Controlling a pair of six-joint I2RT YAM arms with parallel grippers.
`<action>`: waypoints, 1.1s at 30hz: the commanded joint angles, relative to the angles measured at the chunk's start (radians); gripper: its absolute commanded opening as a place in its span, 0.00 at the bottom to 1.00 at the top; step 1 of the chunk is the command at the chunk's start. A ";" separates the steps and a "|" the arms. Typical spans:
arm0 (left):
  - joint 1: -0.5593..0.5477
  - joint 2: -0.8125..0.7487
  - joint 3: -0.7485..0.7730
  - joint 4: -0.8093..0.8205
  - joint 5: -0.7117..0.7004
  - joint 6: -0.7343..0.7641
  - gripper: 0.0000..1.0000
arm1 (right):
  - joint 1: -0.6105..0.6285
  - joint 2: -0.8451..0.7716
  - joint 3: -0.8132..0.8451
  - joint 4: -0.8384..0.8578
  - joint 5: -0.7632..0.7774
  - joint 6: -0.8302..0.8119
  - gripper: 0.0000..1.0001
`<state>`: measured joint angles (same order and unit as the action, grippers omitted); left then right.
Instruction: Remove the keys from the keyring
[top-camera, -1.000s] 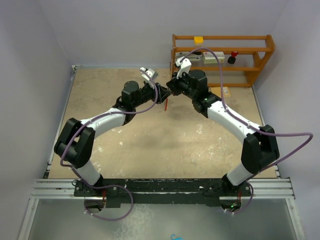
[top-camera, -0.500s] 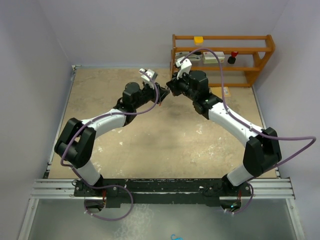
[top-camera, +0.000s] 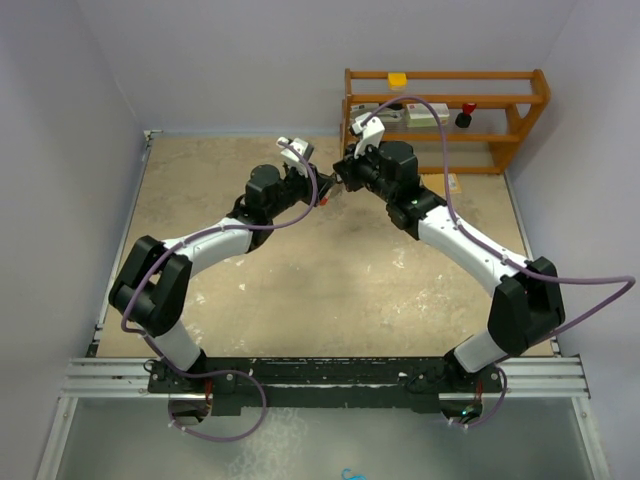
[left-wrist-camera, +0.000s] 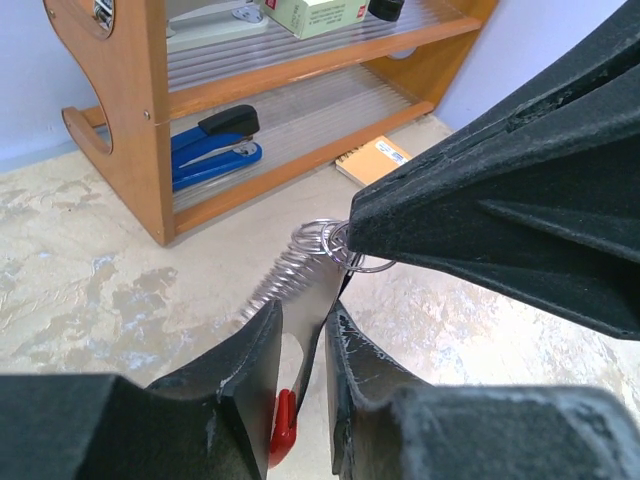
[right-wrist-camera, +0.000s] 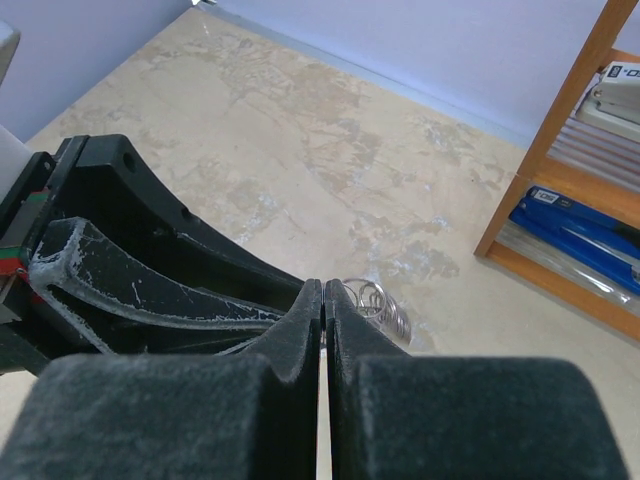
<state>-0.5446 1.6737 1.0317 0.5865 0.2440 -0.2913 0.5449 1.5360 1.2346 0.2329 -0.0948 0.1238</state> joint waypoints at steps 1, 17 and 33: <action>-0.003 -0.003 -0.003 0.052 -0.027 0.019 0.20 | 0.010 -0.062 0.005 0.068 0.004 -0.009 0.00; -0.003 0.023 0.012 0.059 -0.025 0.017 0.03 | 0.012 -0.074 0.002 0.071 -0.002 -0.007 0.00; -0.003 -0.074 0.117 -0.306 -0.182 0.297 0.00 | 0.013 -0.099 -0.027 0.101 0.003 -0.068 0.00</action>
<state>-0.5648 1.6596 1.0760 0.4618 0.1978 -0.1448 0.5529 1.5116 1.2125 0.2459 -0.0952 0.1051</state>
